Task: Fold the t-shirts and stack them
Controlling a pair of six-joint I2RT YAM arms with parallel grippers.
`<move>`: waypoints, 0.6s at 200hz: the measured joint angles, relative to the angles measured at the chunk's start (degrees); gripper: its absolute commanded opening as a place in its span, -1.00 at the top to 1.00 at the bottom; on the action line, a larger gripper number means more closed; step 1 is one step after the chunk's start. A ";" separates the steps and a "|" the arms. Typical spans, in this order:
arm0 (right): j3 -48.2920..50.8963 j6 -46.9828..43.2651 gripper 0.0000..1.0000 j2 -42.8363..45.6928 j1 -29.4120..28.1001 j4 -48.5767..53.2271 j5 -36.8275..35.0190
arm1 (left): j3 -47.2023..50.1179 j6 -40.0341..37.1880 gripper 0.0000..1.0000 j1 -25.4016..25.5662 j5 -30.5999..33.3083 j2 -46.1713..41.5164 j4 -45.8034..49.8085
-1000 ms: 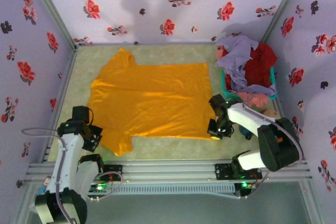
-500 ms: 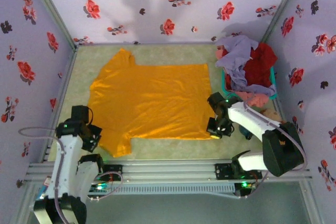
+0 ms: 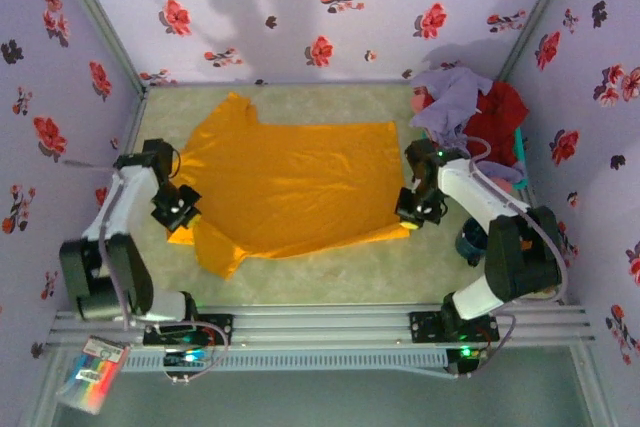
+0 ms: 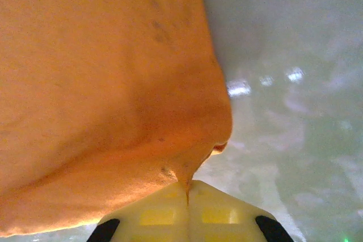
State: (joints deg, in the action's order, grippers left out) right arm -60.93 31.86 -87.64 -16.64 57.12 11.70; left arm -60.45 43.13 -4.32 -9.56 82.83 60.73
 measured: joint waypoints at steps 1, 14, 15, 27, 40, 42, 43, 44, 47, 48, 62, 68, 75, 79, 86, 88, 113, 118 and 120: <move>-0.31 -0.02 1.00 -0.15 0.04 0.00 0.11 | -0.15 -0.17 1.00 -0.04 -0.13 0.37 -0.13; -2.89 -0.50 1.00 -1.46 0.31 -0.26 0.57 | -1.86 -1.57 1.00 -0.50 -1.25 2.51 -0.98; -3.02 -0.55 1.00 -1.53 0.31 -0.26 0.59 | -2.12 -1.70 1.00 -0.59 -1.33 2.71 -1.05; -5.11 -0.90 1.00 -2.62 0.52 -0.33 0.61 | -4.42 -2.75 1.00 -1.27 -2.62 4.13 -1.44; -7.15 -1.33 1.00 -4.09 0.66 -0.44 0.57 | -7.15 -3.74 1.00 -2.08 -4.04 6.25 -1.86; -7.54 -1.44 1.00 -4.42 0.66 -0.46 0.57 | -7.41 -3.93 1.00 -2.16 -4.15 6.54 -1.95; -7.65 -1.49 1.00 -4.52 0.66 -0.46 0.59 | -7.63 -4.04 1.00 -2.23 -4.26 6.78 -2.01; -7.78 -1.49 1.00 -4.63 0.68 -0.46 0.57 | -7.74 -4.11 1.00 -2.27 -4.28 6.91 -2.03; -8.44 -1.53 1.00 -5.22 0.76 -0.44 0.55 | -8.22 -4.33 1.00 -2.40 -4.55 7.48 -2.25; -8.55 -1.57 1.00 -5.33 0.76 -0.44 0.55 | -8.39 -4.48 1.00 -2.45 -4.72 7.78 -2.29; -11.10 -2.08 1.00 -7.82 0.92 -0.50 0.35 | -9.60 -5.51 1.00 -2.89 -5.62 10.58 -3.19; -12.15 -2.32 1.00 -8.76 0.94 -0.59 0.13 | -9.81 -5.99 1.00 -3.04 -5.95 11.82 -3.54; -13.18 -2.45 1.00 -9.73 1.03 -0.70 -0.04 | -9.92 -6.40 1.00 -3.19 -6.25 13.00 -3.72; -13.84 -2.62 1.00 -10.27 1.03 -0.68 -0.24 | -9.94 -6.56 1.00 -3.28 -6.43 13.51 -3.87; -14.80 -2.95 1.00 -11.17 1.03 -0.63 -0.74 | -9.97 -6.99 1.00 -3.54 -6.75 14.47 -4.02; -15.08 -3.02 1.00 -11.47 1.03 -0.66 -0.90 | -10.01 -7.17 1.00 -3.65 -6.84 14.75 -4.02; -17.16 -3.43 1.00 -14.10 1.03 -0.68 -3.13 | -12.35 -8.48 1.00 -5.01 -7.80 18.23 -3.72; -17.25 -3.43 1.00 -14.45 1.07 -0.68 -3.61 | -13.16 -8.74 1.00 -5.33 -8.07 19.04 -3.72; -17.27 -3.43 1.00 -14.53 1.07 -0.70 -3.72 | -13.51 -8.87 1.00 -5.46 -8.20 19.41 -3.74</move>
State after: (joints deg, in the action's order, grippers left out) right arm -78.19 28.42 -102.17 -15.57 56.42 7.99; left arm -73.95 34.26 -9.78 -17.76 102.24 56.99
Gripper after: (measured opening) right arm 0.061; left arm 0.065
